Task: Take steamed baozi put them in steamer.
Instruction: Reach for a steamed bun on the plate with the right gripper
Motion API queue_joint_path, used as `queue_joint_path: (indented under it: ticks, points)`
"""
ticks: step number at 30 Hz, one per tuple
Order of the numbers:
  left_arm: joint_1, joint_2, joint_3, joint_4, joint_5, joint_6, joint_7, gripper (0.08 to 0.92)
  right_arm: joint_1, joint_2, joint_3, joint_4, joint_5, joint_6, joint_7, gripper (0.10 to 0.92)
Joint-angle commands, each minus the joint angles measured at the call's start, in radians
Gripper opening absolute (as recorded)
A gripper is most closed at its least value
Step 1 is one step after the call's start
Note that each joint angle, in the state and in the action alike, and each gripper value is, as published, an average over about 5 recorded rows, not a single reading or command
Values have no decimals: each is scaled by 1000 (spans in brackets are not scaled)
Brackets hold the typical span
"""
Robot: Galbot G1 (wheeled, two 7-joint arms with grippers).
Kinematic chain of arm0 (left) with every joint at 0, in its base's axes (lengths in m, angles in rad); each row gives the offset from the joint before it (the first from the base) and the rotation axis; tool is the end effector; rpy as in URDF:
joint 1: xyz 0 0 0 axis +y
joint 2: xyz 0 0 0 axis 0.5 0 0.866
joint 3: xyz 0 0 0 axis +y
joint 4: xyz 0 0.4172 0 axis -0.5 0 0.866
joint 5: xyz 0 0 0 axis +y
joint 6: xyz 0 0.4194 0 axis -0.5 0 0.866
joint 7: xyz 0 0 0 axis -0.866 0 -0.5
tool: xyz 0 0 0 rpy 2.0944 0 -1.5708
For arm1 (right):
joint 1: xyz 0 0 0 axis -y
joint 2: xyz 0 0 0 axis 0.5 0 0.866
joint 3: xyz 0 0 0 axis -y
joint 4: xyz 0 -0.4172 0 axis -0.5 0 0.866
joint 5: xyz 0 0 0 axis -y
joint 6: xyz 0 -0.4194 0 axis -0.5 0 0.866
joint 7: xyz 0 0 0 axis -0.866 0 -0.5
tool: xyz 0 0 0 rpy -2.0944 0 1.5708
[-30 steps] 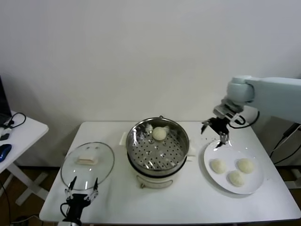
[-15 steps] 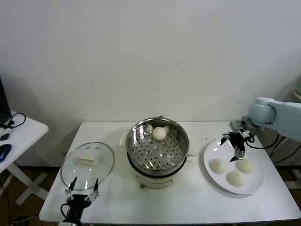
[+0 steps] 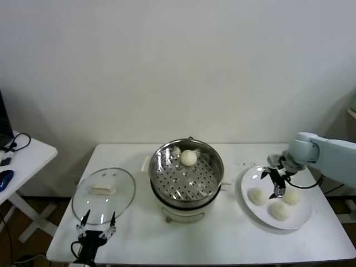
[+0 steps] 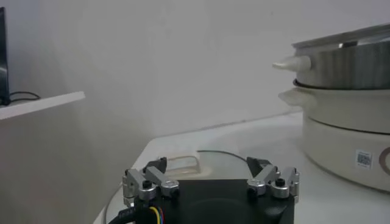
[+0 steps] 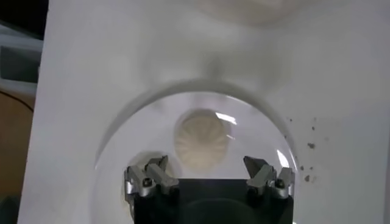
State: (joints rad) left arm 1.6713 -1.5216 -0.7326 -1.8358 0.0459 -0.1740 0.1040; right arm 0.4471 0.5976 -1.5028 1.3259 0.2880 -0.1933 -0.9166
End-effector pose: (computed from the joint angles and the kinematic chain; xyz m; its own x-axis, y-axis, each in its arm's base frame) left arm 0.1443 0.0990 -0.4771 -0.9807 -0.0573 0.1871 -0.0222 0.9826 0.1844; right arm 0.5786 -0.2234 -0.2239 -0.1059 -0.0812 0.9911 -0.9917 -0.0645 -0.1112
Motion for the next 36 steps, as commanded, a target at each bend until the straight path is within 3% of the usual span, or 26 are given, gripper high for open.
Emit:
queue_joint_path:
  ticks: [1,28,36]
  points:
    - [-1,1,-3,4,0,-1,0,823,-135,-3,107,-20,-46,-25,21,823]
    - [-3,5,-8,6,-4,0,1,823,-260,26,233,-47,-115,-45,55,820]
    - [-4,4,-8,7,-3,-1,0,823,-263,24,239,-51,-119,-44,54,747]
